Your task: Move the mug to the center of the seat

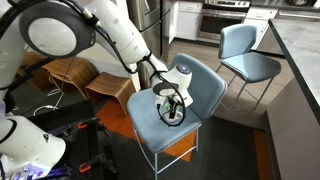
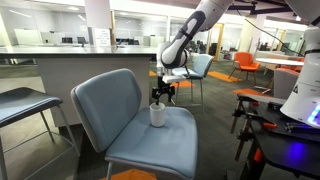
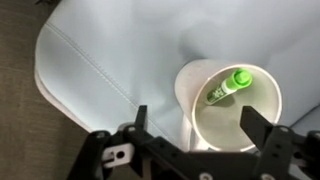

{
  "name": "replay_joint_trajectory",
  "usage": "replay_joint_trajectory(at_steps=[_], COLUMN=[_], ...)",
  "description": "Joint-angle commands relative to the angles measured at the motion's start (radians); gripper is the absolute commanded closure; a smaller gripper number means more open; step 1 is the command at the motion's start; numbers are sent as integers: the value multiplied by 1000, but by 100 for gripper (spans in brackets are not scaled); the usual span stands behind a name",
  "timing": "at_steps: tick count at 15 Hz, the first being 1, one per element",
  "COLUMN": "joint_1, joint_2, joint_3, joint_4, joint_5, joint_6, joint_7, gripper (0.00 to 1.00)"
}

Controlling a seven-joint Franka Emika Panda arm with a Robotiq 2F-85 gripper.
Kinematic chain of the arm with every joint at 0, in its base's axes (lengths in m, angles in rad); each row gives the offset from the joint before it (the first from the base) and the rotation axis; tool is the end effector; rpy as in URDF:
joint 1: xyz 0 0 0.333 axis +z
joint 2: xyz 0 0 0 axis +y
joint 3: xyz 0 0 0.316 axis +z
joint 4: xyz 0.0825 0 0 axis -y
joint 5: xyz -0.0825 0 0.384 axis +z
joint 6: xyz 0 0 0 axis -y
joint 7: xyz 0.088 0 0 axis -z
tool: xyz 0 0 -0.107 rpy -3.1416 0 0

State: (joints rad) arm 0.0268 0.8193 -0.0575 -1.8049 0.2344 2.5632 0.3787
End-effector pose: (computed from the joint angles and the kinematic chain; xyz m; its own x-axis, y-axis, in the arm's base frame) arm 0.6298 -0.0219 0.0840 0.8275 -0.5548 -0.0862 -0.5595 -0.8276 -0.0455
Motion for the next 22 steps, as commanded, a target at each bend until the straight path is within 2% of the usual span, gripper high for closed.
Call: replay_joint_trajectory(at_steps=[1, 2, 4, 11, 13, 22], joint_1=[23, 23, 20, 15, 13, 16], joint_2=[31, 38, 49, 68, 69, -3], joint_3=[-21, -22, -23, -28, -23, -20], joint_4=[26, 33, 43, 66, 66, 11], joint_5=[1, 3, 4, 0, 1, -21], joint_6=[13, 9, 6, -8, -10, -43], joint_7=[43, 46, 49, 37, 31, 3], gripper=[17, 28, 41, 96, 100, 97])
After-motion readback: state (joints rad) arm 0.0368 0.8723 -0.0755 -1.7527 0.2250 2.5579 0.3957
